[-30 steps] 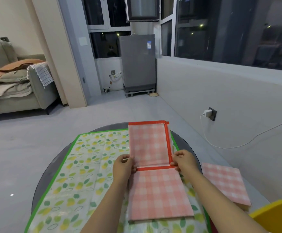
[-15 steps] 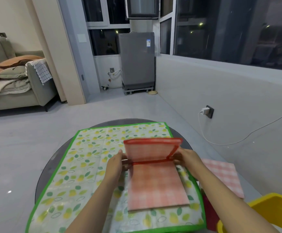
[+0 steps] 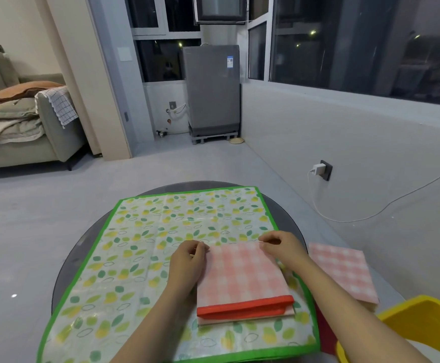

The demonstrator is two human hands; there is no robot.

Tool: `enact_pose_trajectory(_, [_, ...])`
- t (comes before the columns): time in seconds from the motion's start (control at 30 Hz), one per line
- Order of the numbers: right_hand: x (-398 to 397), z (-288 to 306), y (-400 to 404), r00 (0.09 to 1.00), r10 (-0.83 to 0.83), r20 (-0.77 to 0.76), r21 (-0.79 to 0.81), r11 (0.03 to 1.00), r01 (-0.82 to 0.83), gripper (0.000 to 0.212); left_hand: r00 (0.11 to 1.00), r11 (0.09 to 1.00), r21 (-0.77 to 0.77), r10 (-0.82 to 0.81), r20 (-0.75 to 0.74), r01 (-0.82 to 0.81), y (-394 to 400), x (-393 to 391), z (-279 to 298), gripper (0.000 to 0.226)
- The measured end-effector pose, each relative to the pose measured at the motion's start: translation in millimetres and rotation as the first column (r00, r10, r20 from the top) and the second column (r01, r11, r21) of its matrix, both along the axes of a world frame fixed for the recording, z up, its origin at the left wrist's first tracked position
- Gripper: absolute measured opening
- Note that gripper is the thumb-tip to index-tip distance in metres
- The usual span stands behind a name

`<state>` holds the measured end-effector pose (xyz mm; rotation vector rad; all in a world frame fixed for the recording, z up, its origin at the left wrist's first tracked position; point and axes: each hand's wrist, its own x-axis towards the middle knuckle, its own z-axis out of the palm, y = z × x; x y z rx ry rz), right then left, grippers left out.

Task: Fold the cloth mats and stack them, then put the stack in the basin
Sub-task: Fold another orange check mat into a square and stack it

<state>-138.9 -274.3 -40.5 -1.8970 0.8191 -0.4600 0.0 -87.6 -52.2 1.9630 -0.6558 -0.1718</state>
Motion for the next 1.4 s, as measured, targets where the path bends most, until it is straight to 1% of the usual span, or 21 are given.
enact_pose_trajectory(0.03, [1.3, 0.6, 2.8, 0.999, 0.006, -0.032, -0.052, 0.999, -0.008, 0.015, 0.998, 0.999, 0.032, 0.0, 0.06, -0.002, -1.3, -0.1, -0.2, 0.02])
enact_pose_trajectory(0.1, [4.3, 1.3, 7.2, 0.988, 0.016, -0.155, -0.316, 0.946, -0.065, 0.022, 0.96, 0.981, 0.184, 0.002, 0.278, -0.055, -4.2, -2.1, 2.2, 0.022])
enact_pose_trajectory(0.17, [8.5, 2.8, 14.4, 0.966, 0.041, -0.257, -0.566, 0.803, -0.185, 0.031, 0.882, 0.945, 0.316, -0.078, 0.466, -0.083, -9.5, -9.1, 8.1, 0.032])
enact_pose_trajectory(0.2, [11.3, 3.6, 19.4, 0.955, 0.071, -0.287, -0.616, 0.75, -0.241, 0.035, 0.86, 0.929, 0.366, -0.143, 0.489, -0.054, -13.5, -14.3, 11.3, 0.036])
enact_pose_trajectory(0.3, [18.8, 0.2, 35.7, 0.9, 0.165, -0.403, -0.612, 0.683, -0.399, 0.044, 0.86, 0.851, 0.521, -0.312, 0.404, 0.064, -27.2, -28.0, 10.3, 0.05])
enact_pose_trajectory(0.37, [19.8, -5.4, 45.0, 0.863, 0.18, -0.472, -0.586, 0.668, -0.46, 0.047, 0.877, 0.793, 0.602, -0.351, 0.329, 0.092, -31.7, -33.1, 3.3, 0.053])
enact_pose_trajectory(0.43, [18.3, -11.7, 49.4, 0.837, 0.165, -0.522, -0.569, 0.663, -0.486, 0.054, 0.876, 0.754, 0.651, -0.37, 0.31, 0.088, -32.3, -35.6, -5.5, 0.056])
enact_pose_trajectory(0.5, [16.9, -17.6, 51.3, 0.829, 0.151, -0.539, -0.574, 0.654, -0.493, 0.066, 0.868, 0.746, 0.662, -0.372, 0.328, 0.07, -30.6, -37.6, -11.2, 0.071])
enact_pose_trajectory(0.57, [15.5, -21.2, 51.7, 0.828, 0.142, -0.542, -0.584, 0.644, -0.494, 0.069, 0.859, 0.751, 0.657, -0.376, 0.349, 0.062, -29.5, -37.2, -14.8, 0.091])
enact_pose_trajectory(0.6, [14.2, -22.4, 51.6, 0.827, 0.138, -0.546, -0.586, 0.642, -0.494, 0.067, 0.857, 0.751, 0.658, -0.374, 0.355, 0.055, -28.9, -36.8, -16.2, 0.094])
enact_pose_trajectory(0.67, [13.1, -24.1, 51.0, 0.822, 0.119, -0.556, -0.585, 0.647, -0.489, 0.069, 0.858, 0.748, 0.663, -0.365, 0.361, 0.04, -28.2, -36.7, -17.1, 0.094])
enact_pose_trajectory(0.73, [12.3, -26.7, 49.4, 0.823, 0.079, -0.562, -0.586, 0.664, -0.464, 0.086, 0.867, 0.739, 0.673, -0.35, 0.355, 0.022, -28.1, -37.6, -17.2, 0.092])
enact_pose_trajectory(0.77, [12.3, -27.2, 49.2, 0.825, 0.053, -0.562, -0.582, 0.683, -0.441, 0.088, 0.877, 0.738, 0.675, -0.331, 0.348, 0.011, -27.4, -38.0, -17.4, 0.09])
enact_pose_trajectory(0.87, [12.8, -29.8, 48.3, 0.816, -0.01, -0.578, -0.556, 0.737, -0.384, 0.075, 0.912, 0.713, 0.701, -0.275, 0.304, -0.019, -27.2, -38.0, -17.1, 0.078])
enact_pose_trajectory(0.9, [13.3, -29.6, 48.9, 0.817, -0.026, -0.576, -0.556, 0.745, -0.368, 0.079, 0.922, 0.701, 0.713, -0.254, 0.293, -0.034, -26.8, -37.7, -16.8, 0.079])
enact_pose_trajectory(0.97, [14.2, -30.0, 48.7, 0.82, -0.056, -0.57, -0.557, 0.76, -0.335, 0.097, 0.941, 0.687, 0.723, -0.19, 0.28, -0.077, -25.6, -37.9, -15.6, 0.082])
enact_pose_trajectory(1.03, [14.5, -29.4, 49.0, 0.814, -0.09, -0.574, -0.553, 0.776, -0.304, 0.103, 0.952, 0.68, 0.724, -0.132, 0.276, -0.116, -25.4, -38.9, -15.5, 0.081])
enact_pose_trajectory(1.17, [12.0, -23.1, 50.9, 0.775, -0.189, -0.604, -0.55, 0.802, -0.233, 0.08, 0.965, 0.679, 0.709, -0.005, 0.261, -0.189, -25.2, -38.0, -15.1, 0.084])
enact_pose_trajectory(1.23, [10.7, -21.0, 51.4, 0.772, -0.214, -0.598, -0.546, 0.814, -0.198, 0.076, 0.967, 0.697, 0.688, 0.03, 0.254, -0.202, -22.8, -36.0, -14.9, 0.083])
enact_pose_trajectory(1.3, [9.4, -20.8, 50.8, 0.798, -0.214, -0.564, -0.534, 0.831, -0.155, 0.073, 0.966, 0.748, 0.63, 0.055, 0.254, -0.209, -18.9, -33.0, -15.8, 0.075])
enact_pose_trajectory(1.4, [7.9, -19.5, 44.9, 0.867, -0.226, -0.445, -0.519, 0.854, -0.043, 0.059, 0.951, 0.845, 0.463, 0.149, 0.273, -0.266, -13.2, -27.4, -14.6, 0.053])
